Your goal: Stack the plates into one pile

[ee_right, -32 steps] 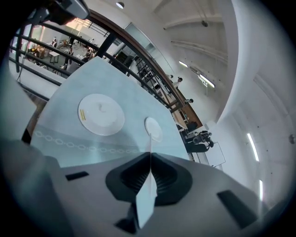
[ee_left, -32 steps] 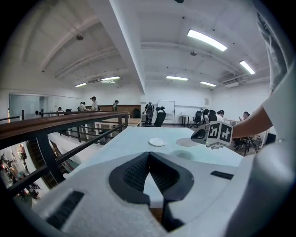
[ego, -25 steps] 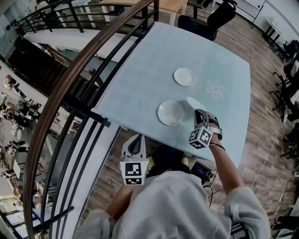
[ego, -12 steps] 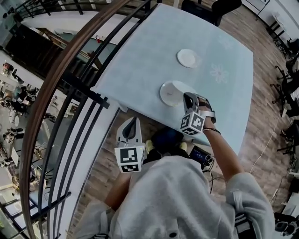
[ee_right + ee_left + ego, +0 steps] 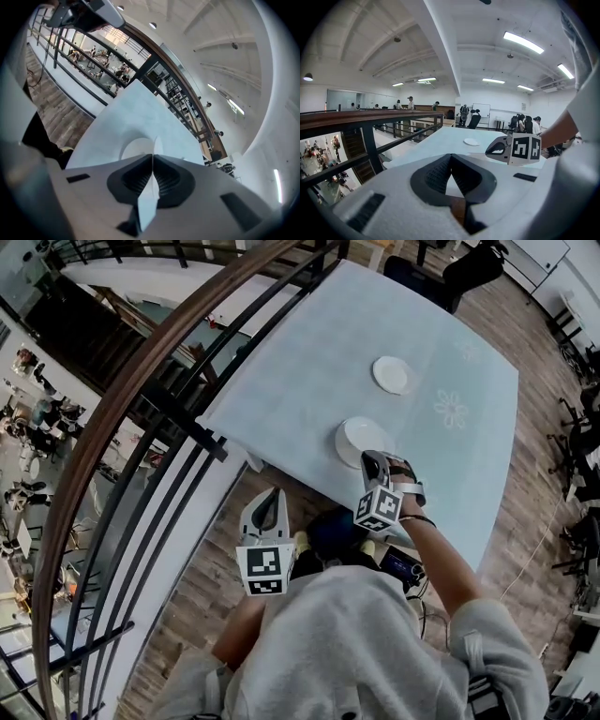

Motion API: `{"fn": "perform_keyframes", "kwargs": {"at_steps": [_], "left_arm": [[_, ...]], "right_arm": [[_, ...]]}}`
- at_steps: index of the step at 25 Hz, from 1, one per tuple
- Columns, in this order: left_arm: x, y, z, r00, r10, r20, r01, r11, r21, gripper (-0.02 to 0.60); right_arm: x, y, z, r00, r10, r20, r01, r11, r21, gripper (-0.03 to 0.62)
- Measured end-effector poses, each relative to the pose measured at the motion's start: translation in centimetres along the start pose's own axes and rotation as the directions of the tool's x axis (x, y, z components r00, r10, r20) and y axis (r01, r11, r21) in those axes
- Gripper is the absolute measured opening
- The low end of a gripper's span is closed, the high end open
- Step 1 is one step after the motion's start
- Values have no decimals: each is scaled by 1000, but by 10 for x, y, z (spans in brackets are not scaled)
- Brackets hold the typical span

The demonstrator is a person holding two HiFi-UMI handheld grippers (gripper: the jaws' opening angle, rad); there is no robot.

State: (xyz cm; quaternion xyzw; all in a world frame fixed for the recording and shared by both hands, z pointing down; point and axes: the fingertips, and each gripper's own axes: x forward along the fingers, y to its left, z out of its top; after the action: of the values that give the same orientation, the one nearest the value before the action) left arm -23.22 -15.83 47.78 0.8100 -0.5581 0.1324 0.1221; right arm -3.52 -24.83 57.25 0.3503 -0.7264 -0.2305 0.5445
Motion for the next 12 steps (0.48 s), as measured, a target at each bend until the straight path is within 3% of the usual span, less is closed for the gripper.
{"fn": "perform_keyframes", "kwargs": {"at_steps": [12], "left_arm": [[-8, 10, -8, 1000, 20, -24, -21, 1000, -14, 18]], "right_arm": [[30, 62, 3, 981, 195, -20, -194, 979, 60, 34]]}}
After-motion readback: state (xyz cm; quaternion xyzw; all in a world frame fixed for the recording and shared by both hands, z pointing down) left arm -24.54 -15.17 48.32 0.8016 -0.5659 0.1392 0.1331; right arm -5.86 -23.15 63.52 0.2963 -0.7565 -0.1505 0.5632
